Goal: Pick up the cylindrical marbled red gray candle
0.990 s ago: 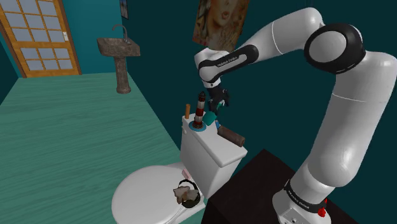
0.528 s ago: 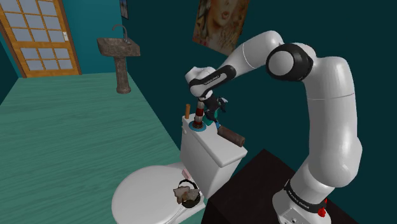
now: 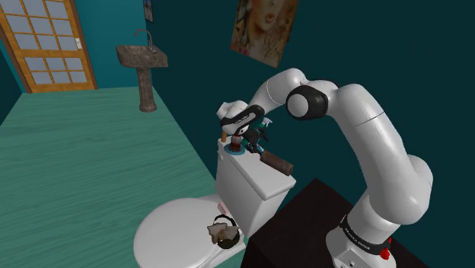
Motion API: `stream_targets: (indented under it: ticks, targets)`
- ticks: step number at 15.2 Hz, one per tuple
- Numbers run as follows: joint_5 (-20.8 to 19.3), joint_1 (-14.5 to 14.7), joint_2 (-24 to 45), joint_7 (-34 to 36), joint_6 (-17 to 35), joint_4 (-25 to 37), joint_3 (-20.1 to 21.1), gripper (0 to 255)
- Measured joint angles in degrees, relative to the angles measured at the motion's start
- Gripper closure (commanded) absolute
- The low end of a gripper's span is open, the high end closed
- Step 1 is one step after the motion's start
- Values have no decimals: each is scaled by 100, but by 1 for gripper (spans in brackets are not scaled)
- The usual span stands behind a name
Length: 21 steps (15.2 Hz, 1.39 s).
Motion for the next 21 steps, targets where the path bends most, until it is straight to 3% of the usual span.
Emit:
stream_targets:
  ticks: [3, 10, 11, 21]
  targets:
    - [-133, 17, 559, -101, -170, 522, -110, 0]
    - [-127, 5, 1126, -51, -105, 962, -122, 0]
    - [-127, 4, 1146, -43, -93, 968, -122, 255]
    - [-129, 3, 1153, -34, -83, 977, -121, 255]
